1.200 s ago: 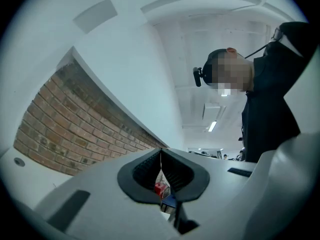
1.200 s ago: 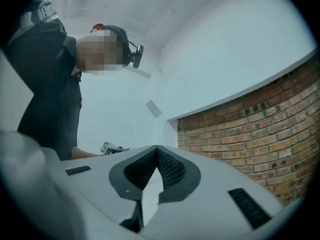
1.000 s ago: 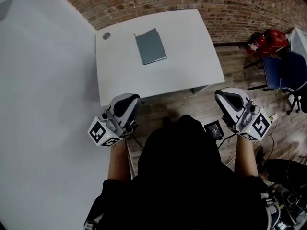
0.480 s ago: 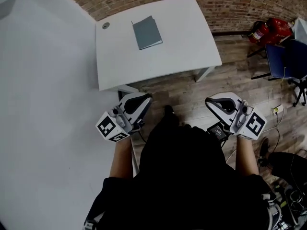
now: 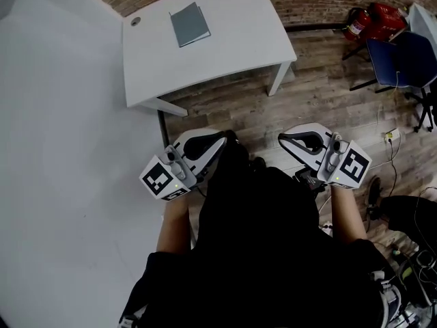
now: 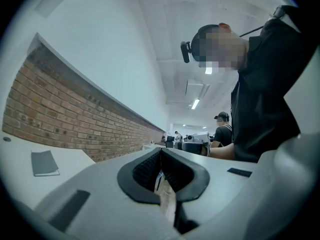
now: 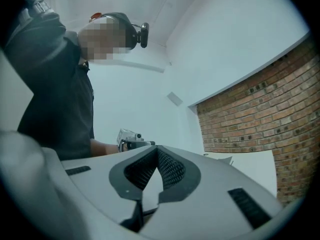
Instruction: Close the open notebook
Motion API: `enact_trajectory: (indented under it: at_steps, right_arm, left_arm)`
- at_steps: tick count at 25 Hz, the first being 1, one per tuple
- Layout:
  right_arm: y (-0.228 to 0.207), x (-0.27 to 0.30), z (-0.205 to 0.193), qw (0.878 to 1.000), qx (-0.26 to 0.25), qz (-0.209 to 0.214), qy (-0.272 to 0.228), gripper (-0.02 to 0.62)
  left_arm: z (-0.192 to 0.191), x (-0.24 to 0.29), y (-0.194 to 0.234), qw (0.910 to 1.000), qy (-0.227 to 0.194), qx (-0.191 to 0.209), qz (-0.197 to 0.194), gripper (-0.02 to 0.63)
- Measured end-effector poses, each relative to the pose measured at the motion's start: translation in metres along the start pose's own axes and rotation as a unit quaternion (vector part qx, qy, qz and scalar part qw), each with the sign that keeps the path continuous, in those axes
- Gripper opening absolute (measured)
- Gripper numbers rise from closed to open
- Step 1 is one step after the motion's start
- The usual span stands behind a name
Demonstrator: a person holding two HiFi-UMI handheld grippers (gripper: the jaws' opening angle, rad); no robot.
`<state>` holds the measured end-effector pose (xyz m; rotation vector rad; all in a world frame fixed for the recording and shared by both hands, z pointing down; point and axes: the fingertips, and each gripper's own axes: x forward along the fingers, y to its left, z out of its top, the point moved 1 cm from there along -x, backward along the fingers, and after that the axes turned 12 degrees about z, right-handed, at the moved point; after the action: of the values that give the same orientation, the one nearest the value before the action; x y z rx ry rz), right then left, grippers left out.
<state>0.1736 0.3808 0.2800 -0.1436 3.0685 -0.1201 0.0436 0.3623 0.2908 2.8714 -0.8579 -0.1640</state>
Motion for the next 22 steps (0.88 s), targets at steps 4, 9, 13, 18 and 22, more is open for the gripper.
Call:
enact_trajectory:
  at_steps: [4,9,13,18,22]
  right_arm:
    - [0.013,-0.007,0.001,1.000,-0.008,-0.004,-0.007,0.006]
    - [0.021,-0.009,0.009,1.000,-0.023,0.002,-0.012,0.006]
    - [0.022,-0.014,0.013,1.000,-0.026,0.004,-0.012,0.006]
    - [0.018,-0.016,0.010,1.000,-0.020,0.005,0.000,0.006]
    - [0.017,-0.020,0.008,1.000,-0.024,0.000,0.000,0.006]
  left_arm:
    - [-0.005,-0.003,-0.017,1.0000,0.001,-0.006,0.000,0.018]
    - [0.006,-0.001,-0.038,0.9994,-0.022,-0.013,-0.023,0.018]
    - [0.020,0.002,-0.052,0.9990,-0.031,0.004,-0.030,0.018]
    - [0.017,0.005,-0.053,0.9994,-0.021,0.004,-0.026,0.018]
    - [0.012,0.010,-0.055,0.9994,-0.017,0.004,-0.029,0.018]
